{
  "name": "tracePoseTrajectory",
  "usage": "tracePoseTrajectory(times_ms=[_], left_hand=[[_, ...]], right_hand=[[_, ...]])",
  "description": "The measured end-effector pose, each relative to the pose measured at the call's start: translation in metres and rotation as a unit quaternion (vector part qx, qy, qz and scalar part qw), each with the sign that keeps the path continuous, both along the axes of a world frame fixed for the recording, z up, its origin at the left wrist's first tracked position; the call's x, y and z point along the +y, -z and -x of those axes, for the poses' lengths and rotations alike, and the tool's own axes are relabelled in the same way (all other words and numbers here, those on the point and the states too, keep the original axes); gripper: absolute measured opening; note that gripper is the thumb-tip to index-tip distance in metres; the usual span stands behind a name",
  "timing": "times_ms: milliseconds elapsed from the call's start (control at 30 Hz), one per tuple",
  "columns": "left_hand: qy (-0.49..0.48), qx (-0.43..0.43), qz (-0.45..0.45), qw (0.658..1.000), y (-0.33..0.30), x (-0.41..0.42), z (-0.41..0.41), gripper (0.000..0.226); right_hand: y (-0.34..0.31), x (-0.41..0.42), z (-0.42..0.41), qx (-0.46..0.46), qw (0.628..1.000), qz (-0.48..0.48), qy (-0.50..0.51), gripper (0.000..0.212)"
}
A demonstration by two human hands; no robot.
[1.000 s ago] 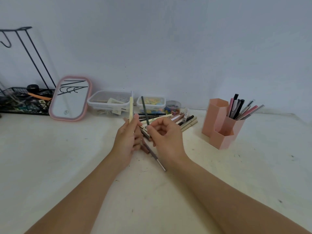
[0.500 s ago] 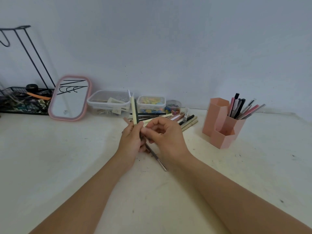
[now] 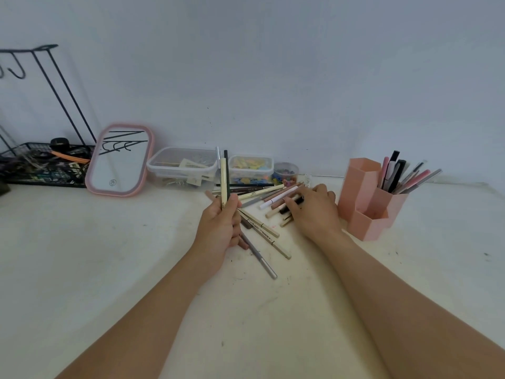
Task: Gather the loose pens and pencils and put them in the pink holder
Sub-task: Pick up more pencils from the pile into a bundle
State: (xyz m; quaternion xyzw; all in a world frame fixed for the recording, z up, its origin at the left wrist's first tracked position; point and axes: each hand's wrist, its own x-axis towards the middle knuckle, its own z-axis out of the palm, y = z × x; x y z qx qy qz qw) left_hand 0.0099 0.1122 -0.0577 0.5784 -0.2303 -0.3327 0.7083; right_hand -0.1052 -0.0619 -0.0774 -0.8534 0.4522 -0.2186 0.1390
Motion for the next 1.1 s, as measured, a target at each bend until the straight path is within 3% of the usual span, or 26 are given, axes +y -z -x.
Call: tracePoseTrajectory(times_ms=[133,267,367,500,633,800,967,1033,1100], left_hand=[[0.008,0.007,0.006,1.000,0.000,0.000,-0.001,0.039],[0.013,0.012,0.010,1.000,0.001,0.000,-0.002,0.041],[0.014,0.007,0.013,1.000,0.002,0.001,-0.002,0.039],[0.019,-0.021,0.009,1.000,0.001,0.001,-0.001,0.032],[0.041,-0.010,-0.005,0.999,-0.001,0.001,0.007,0.025],[0.099,0.022,-0.017,0.995,-0.004,0.003,0.013,0.027],[0.113,-0.016,-0.026,0.993,-0.002,0.003,0.011,0.031],[0.096,-0.010,-0.028,0.995,-0.003,0.003,0.011,0.033],[0.077,0.005,-0.033,0.996,-0.002,0.001,0.010,0.037]], right_hand=[[-0.005,0.000,0.004,-0.119,0.993,-0.006,-0.004,0.022],[-0.034,0.008,0.011,-0.260,0.965,0.029,-0.013,0.020],[-0.066,0.015,0.013,-0.302,0.950,0.057,-0.047,0.012],[-0.101,0.029,0.009,-0.361,0.914,-0.099,-0.157,0.022],[-0.097,0.047,0.000,-0.303,0.882,-0.258,-0.254,0.026],[-0.077,0.054,-0.010,-0.303,0.864,-0.313,-0.253,0.018],[-0.069,0.058,-0.014,-0.306,0.836,-0.371,-0.265,0.020],[-0.071,0.053,-0.011,-0.291,0.855,-0.346,-0.256,0.020],[-0.071,0.035,-0.005,-0.239,0.922,-0.208,-0.222,0.020]])
